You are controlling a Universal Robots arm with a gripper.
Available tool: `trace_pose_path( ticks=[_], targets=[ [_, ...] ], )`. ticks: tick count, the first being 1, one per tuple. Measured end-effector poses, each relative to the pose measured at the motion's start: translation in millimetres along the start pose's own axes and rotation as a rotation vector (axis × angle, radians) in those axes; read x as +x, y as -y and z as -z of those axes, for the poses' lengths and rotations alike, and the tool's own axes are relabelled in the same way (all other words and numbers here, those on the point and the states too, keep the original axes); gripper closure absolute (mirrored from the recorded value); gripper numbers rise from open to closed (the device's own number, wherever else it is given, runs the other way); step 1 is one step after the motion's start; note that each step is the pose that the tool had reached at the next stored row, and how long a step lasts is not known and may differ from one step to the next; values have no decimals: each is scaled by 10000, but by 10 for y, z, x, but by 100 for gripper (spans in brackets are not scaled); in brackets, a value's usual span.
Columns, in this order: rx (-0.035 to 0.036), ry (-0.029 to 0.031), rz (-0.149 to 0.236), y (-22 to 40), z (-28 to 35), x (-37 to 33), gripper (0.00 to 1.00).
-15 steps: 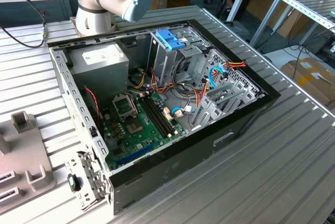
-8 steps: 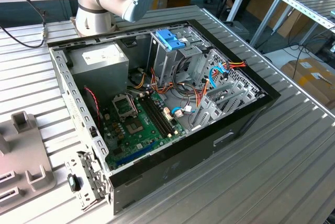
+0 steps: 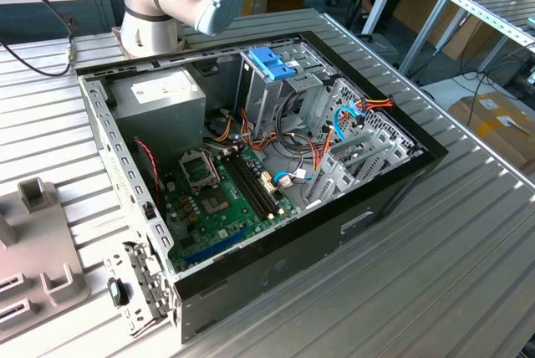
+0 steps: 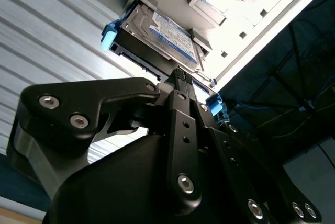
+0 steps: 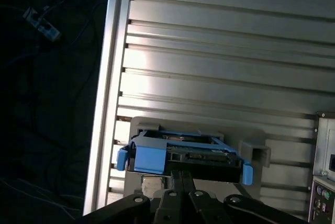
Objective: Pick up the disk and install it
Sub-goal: 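Pick up the disk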
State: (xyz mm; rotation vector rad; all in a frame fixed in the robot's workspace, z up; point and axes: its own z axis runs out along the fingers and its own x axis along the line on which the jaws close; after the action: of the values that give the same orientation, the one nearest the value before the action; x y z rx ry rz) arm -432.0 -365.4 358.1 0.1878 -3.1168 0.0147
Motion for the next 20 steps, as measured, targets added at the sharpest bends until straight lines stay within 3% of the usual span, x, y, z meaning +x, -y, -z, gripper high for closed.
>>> trace_pose_path(
  ticks=[20],
  targets=[
    [16, 8, 859, 0, 0, 0, 89]
  ],
)
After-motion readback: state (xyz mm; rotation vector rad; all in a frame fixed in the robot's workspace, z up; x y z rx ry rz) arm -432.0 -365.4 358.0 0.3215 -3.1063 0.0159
